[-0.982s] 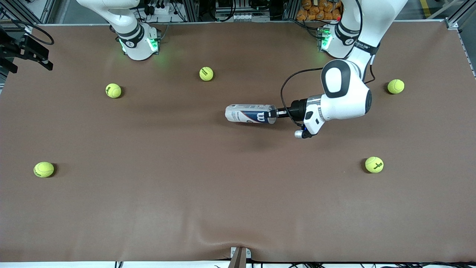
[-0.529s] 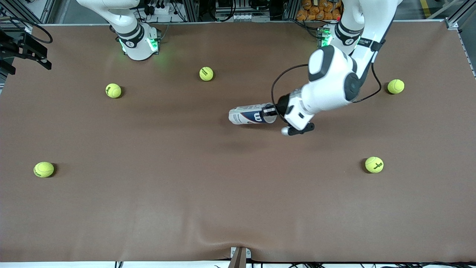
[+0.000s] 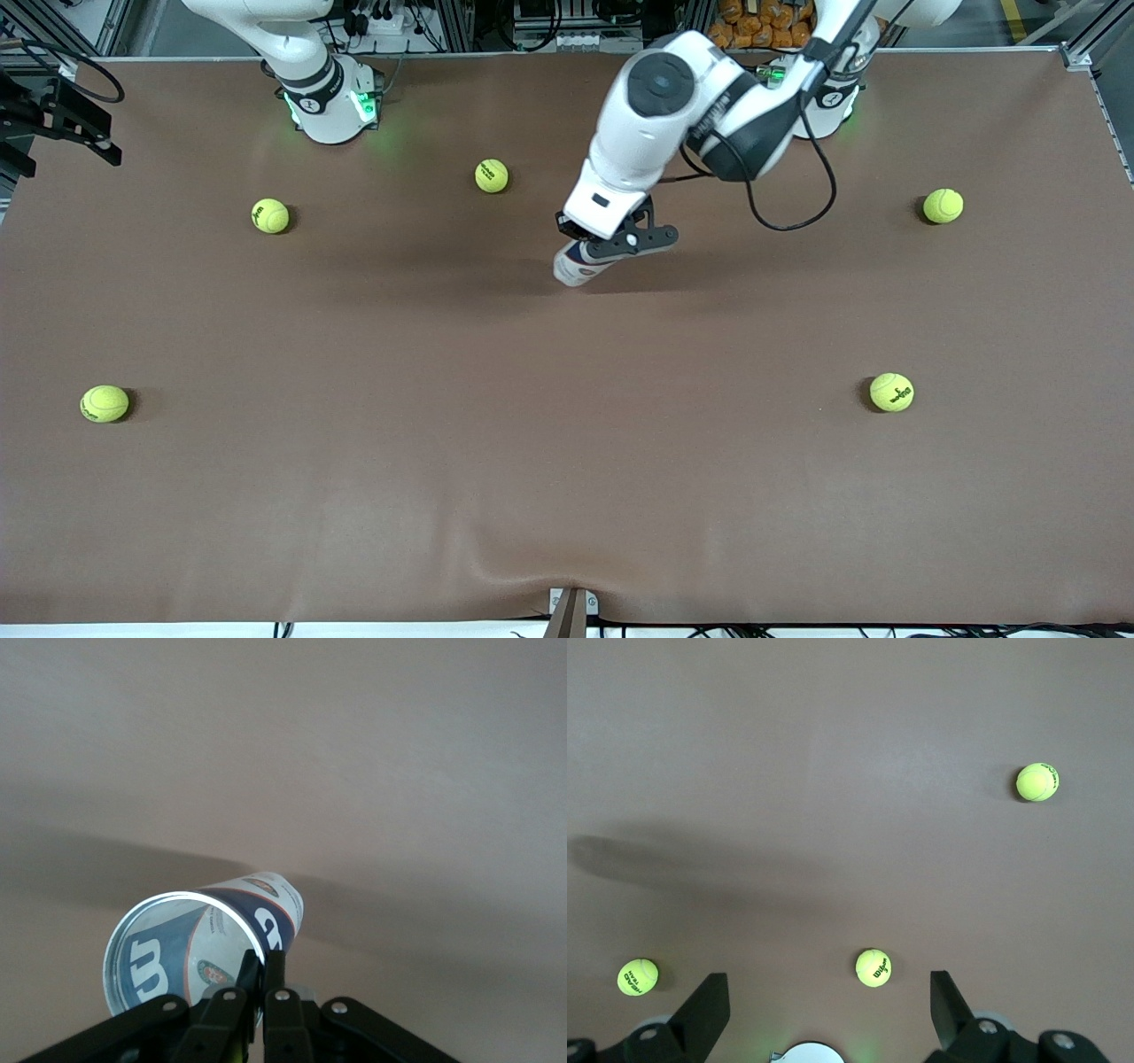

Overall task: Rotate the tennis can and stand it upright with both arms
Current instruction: 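Lift and tilt the can upright with the left gripper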

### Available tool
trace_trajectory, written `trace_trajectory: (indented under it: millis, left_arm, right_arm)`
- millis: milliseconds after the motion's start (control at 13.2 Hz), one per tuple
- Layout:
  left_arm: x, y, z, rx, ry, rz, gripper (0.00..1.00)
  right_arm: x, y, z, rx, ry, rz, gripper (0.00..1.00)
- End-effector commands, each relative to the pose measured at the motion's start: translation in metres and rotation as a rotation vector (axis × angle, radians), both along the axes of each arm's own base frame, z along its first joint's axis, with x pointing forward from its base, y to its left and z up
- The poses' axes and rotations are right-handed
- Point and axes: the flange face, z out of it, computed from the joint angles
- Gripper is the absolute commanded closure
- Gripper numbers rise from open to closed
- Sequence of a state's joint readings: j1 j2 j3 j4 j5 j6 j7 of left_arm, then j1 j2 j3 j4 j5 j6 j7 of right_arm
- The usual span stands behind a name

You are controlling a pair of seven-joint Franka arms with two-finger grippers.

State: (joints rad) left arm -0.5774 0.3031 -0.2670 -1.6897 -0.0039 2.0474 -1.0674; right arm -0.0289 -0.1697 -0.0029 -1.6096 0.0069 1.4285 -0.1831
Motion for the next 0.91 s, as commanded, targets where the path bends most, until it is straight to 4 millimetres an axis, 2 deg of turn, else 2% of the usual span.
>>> trace_trajectory:
  millis: [0,151,227,378,529,680,831]
  left_arm:
    - [0.003,-0.013,0.012,0.082,-0.030,0.001,1.00]
    - [0.003,-0.013,0.011,0.091,-0.028,0.007,1.00]
    - [-0.003,-0.020,0.005,0.115,-0.046,-0.016,1.00]
    - [-0.031,-0.055,-0.024,0.202,-0.113,-0.023,1.00]
    - [-0.034,-0.072,-0.035,0.225,-0.115,-0.012,1.00]
    - [-0.034,-0.077,-0.033,0.218,-0.117,0.014,1.00]
    - [-0.037,-0.080,-0.042,0.227,-0.113,0.025,1.00]
  right_arm:
    - [-0.006,-0.002,0.006,0.011,-0.006,0.007,0.00]
    - [-0.006,-0.002,0.005,0.011,-0.003,0.008,0.00]
    - [-0.006,-0.002,0.006,0.011,-0.003,0.008,0.00]
    - [-0.006,-0.002,0.005,0.011,-0.001,0.008,0.00]
    - [-0.006,-0.001,0.006,0.011,-0.004,0.010,0.00]
    - [-0.006,-0.001,0.006,0.011,-0.004,0.010,0.00]
    - [-0.006,-0.001,0.006,0.013,-0.004,0.010,0.00]
